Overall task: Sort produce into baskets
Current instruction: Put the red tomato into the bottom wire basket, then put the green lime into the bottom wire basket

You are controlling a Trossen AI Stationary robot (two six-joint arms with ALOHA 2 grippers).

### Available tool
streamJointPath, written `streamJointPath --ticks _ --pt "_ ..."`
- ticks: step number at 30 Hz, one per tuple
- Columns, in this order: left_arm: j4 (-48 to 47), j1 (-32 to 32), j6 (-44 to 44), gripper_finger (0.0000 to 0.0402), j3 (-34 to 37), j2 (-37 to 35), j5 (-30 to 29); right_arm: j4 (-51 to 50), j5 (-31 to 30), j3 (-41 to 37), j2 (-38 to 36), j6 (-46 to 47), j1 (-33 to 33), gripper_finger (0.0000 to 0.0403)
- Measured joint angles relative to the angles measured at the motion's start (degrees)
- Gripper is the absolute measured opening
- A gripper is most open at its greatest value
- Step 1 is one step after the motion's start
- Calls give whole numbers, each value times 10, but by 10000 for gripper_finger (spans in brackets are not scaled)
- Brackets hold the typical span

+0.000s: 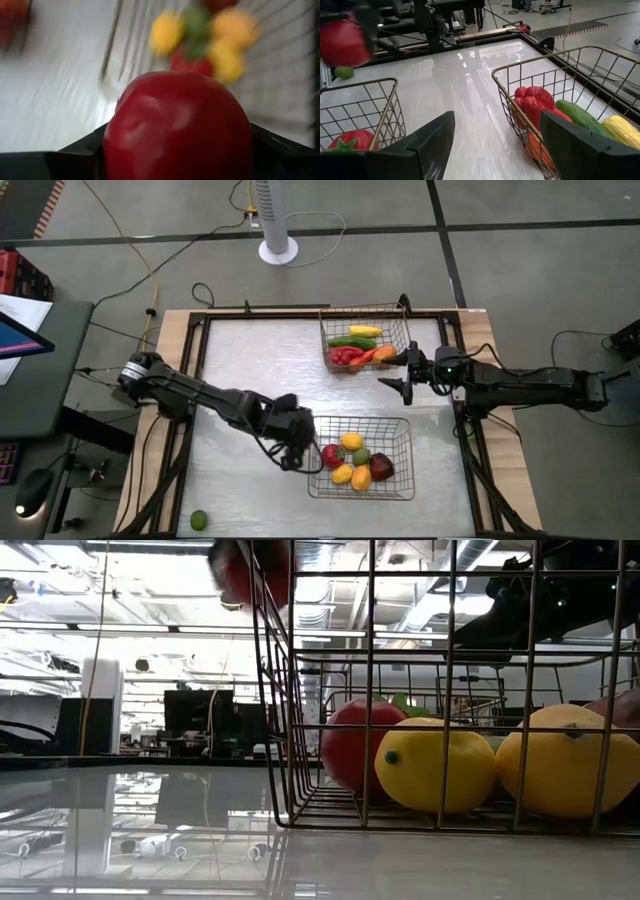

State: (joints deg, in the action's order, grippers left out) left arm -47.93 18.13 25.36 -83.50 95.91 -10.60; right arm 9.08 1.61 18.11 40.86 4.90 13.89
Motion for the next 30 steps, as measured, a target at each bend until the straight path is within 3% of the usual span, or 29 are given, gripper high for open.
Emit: streamJointPath --ticks 3,7,18,23,26,30 --pt "115 -9 -30 265 -2 9 17 -2 0 0 0 0 0 315" --pt "193 -9 -54 270 -1 27 41 -6 0 0 0 -1 0 315" --pt "215 -18 -58 366 -1 45 58 -7 1 0 0 -4 -4 315" --pt "78 6 17 367 -14 39 71 -9 1 0 0 -6 -4 315" --pt "-36 54 94 353 -14 40 61 -9 1 0 -1 -9 -4 315" --pt "-111 134 226 329 -14 39 40 -8 1 0 -1 -12 -3 315"
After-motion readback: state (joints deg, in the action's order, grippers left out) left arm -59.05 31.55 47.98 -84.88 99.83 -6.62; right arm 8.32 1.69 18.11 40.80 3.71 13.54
